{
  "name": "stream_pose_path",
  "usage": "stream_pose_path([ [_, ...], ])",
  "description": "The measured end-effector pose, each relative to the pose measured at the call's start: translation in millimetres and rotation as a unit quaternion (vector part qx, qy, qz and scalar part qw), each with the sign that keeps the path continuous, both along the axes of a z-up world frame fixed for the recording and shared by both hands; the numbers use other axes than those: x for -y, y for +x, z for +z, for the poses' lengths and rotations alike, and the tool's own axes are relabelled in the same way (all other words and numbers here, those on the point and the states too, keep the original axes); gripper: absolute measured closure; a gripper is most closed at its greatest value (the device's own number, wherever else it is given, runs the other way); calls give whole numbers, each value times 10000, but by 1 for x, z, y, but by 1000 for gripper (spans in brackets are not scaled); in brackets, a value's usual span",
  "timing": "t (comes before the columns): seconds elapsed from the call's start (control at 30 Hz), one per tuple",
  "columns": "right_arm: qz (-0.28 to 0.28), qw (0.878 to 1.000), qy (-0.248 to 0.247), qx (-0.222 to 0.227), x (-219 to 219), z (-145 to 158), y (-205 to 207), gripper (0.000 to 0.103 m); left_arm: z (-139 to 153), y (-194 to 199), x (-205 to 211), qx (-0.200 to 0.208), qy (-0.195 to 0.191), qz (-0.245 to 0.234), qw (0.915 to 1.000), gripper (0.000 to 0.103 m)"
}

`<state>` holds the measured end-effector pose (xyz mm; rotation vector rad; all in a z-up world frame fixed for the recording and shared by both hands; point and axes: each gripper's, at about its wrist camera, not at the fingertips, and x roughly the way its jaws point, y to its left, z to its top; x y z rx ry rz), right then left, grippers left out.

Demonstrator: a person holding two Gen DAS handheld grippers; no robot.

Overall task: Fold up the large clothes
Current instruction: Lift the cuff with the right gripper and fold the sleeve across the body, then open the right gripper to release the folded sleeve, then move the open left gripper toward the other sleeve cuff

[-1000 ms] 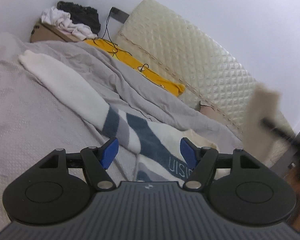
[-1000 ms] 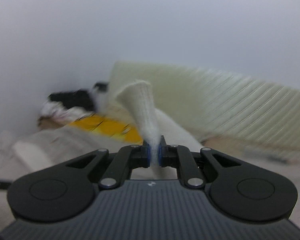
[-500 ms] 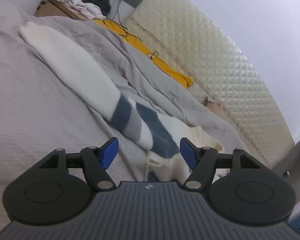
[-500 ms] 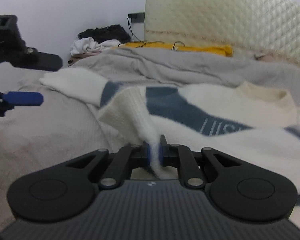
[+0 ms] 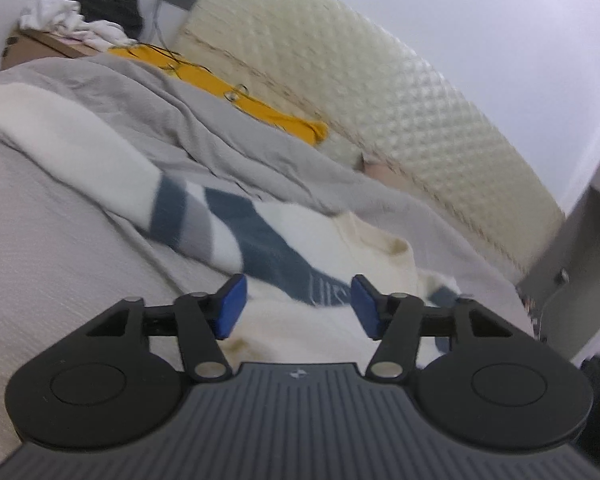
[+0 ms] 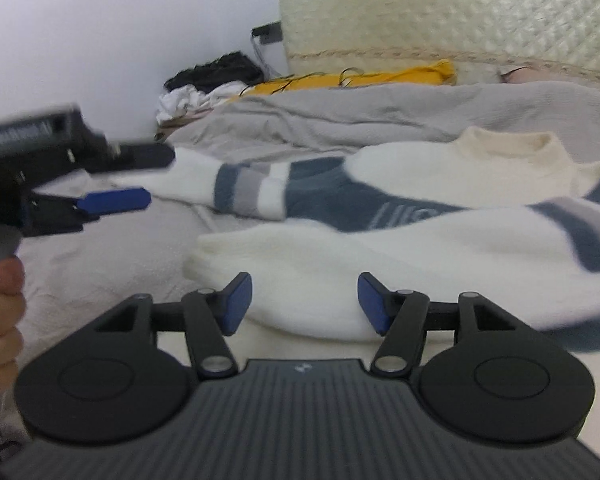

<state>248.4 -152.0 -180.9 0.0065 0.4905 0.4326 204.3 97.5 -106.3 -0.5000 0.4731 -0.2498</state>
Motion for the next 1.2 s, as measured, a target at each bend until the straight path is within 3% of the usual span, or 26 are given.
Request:
stream_pose_path([
  [0.13, -368, 9992, -97, 107, 28, 5, -4, 42, -13, 8, 33, -175, 383, -275, 9987, 61],
  [0.33, -977, 9948, -65, 295, 65, 0, 14, 43, -40, 21, 64, -589, 1045, -336, 9922, 65],
  [0.43, -1277, 9915, -172, 154, 76, -12, 31, 47, -51, 28, 70, -840, 1345, -285, 9869, 65],
  [0.57, -1505, 9881, 34, -302, 90, -37, 55, 52, -63, 35, 72, -1031, 1470, -296, 9833, 65],
  [0.73, -1493, 9885, 11, -233, 88, -43, 55, 52, -68, 38, 73, -1002, 1481, -246, 9836, 65],
  [1.0, -1632, 9862, 236, -170, 95, -13, 9, 52, -51, 21, 77, -812, 1498, -281, 9850, 61],
  [1.2, -1751, 9840, 285, 144, 91, 19, -40, 51, -27, -2, 73, -375, 1424, -299, 9887, 55],
])
